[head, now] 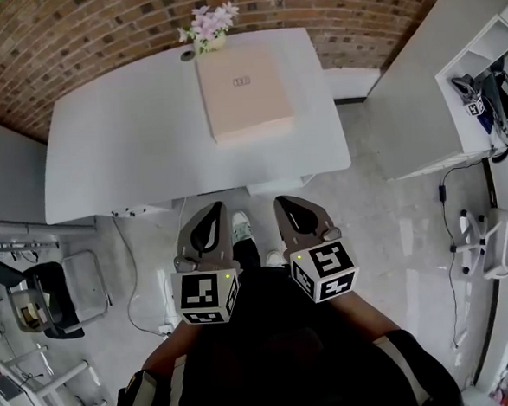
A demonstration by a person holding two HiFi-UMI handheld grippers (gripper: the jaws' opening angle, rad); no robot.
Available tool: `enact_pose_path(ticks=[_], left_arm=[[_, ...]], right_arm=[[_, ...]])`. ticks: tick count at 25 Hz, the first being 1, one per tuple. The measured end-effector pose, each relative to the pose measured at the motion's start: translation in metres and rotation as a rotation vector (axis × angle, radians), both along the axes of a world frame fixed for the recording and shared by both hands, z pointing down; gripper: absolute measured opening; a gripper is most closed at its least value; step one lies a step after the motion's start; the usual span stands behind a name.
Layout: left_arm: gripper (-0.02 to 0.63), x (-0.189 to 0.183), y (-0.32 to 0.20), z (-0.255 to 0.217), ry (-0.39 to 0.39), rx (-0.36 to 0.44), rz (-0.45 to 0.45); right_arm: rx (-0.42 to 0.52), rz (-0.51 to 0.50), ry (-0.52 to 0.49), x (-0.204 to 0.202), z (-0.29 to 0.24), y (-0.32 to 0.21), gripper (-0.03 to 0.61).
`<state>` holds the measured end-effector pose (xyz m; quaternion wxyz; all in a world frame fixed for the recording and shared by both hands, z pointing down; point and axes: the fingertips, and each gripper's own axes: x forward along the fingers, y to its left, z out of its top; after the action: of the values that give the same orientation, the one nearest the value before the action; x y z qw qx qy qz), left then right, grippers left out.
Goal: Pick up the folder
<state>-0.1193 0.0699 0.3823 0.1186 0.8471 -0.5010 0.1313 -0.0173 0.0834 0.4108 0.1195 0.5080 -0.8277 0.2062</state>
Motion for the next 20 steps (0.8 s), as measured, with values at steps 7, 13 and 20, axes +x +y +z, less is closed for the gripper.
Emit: enact_pose_path(ticks=[7, 13, 20], left_arm=[[0.000, 0.014, -0.071, 0.013, 0.029, -0.046, 0.074], [0.000, 0.017, -0.117, 0.026, 0.051, -0.080, 0.136], [0.000, 0.011, -0.159, 0.033, 0.071, -0.103, 0.188]], right_arm=[[-0.051, 0.068, 0.032, 0.010, 0.011, -0.062, 0.002], [-0.086, 0.136, 0.064, 0.014, 0.018, -0.108, 0.002], [-0.114, 0.205, 0.105, 0.018, 0.022, -0.143, 0.002]])
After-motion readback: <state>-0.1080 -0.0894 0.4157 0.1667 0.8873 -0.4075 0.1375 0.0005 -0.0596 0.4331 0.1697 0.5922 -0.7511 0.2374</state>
